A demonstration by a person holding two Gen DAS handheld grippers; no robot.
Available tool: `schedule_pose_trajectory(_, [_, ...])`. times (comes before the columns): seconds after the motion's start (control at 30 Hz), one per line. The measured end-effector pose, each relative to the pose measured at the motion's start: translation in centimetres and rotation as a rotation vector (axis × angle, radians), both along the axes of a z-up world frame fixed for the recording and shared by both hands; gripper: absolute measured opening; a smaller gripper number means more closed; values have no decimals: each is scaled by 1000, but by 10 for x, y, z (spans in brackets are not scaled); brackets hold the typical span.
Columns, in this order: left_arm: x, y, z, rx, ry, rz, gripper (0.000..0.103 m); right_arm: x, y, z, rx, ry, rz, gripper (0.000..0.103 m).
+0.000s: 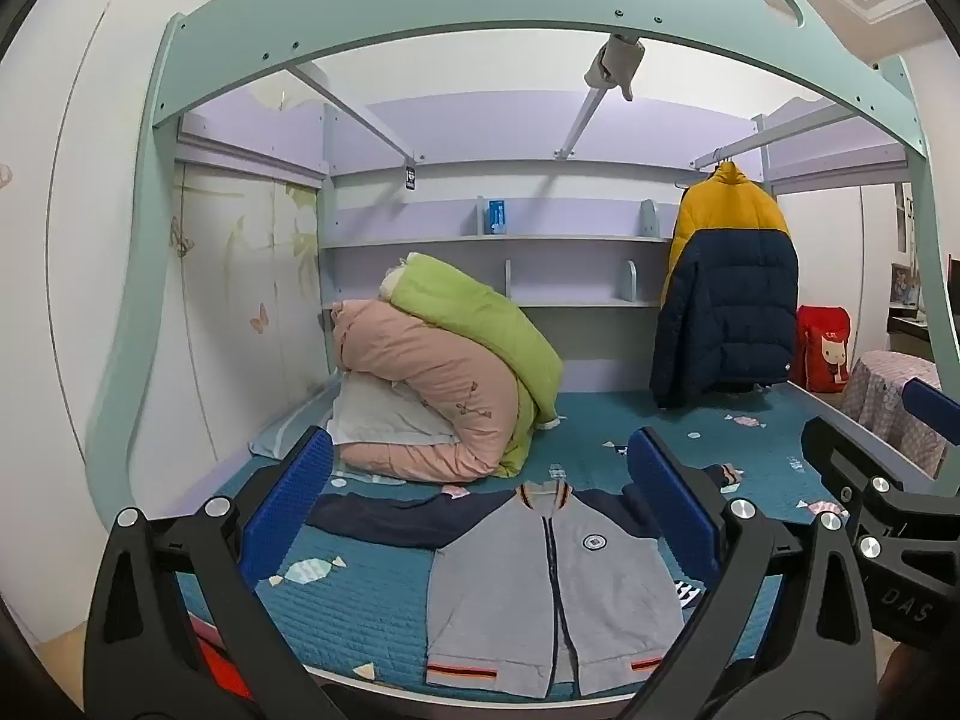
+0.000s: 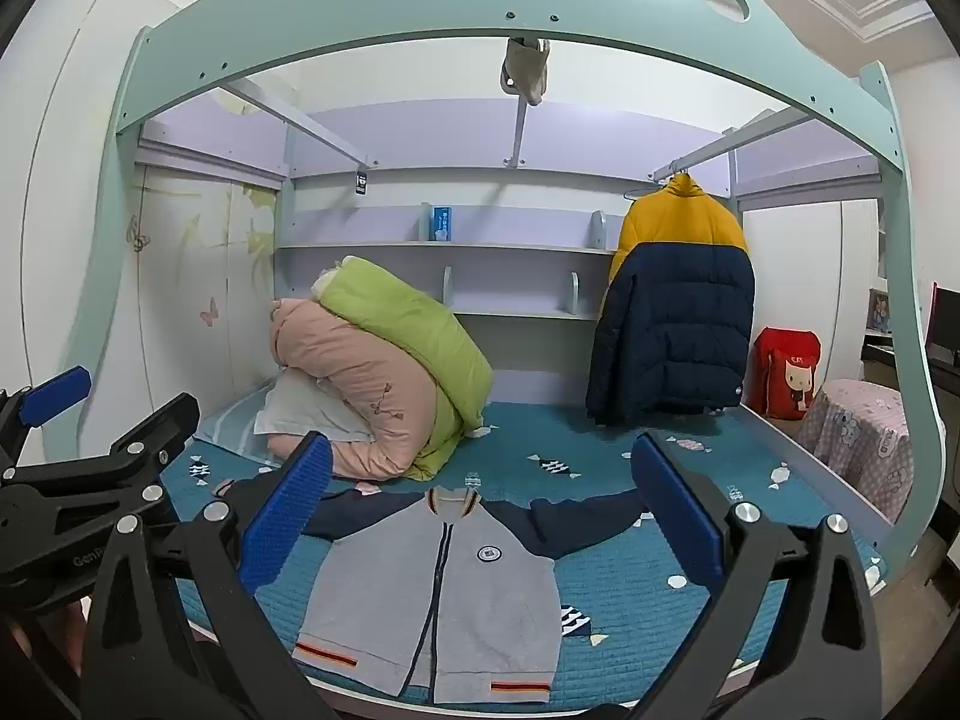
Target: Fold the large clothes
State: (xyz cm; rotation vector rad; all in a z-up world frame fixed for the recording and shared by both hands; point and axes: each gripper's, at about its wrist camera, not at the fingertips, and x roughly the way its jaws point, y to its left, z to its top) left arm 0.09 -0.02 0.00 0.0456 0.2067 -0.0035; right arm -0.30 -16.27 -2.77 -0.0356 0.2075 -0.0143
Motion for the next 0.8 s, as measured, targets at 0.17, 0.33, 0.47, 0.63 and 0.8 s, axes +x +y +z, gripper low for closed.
schedule_pose_trajectory(0.17, [-5,-4,1,20,-20,14,98,-1,2,1,1,1,-1,96])
schedule_pose_trajectory(0.33, [0,0,-5,-4,0,3,98,2,1,-4,8,4,0,96])
schedule_pose_trajectory(0.47, [0,0,-3,-3,0,4,98,0,-3,-3,12,1,0,96])
schedule_pose_trajectory(0.63, [-1,0,-2,-5,-1,3,98,-3,-4,3,4,-7,-3,96])
schedule_pose_trajectory(0.8, [1,0,-2,-6,-4,5,98,-4,-4,1,4,-10,-4,96])
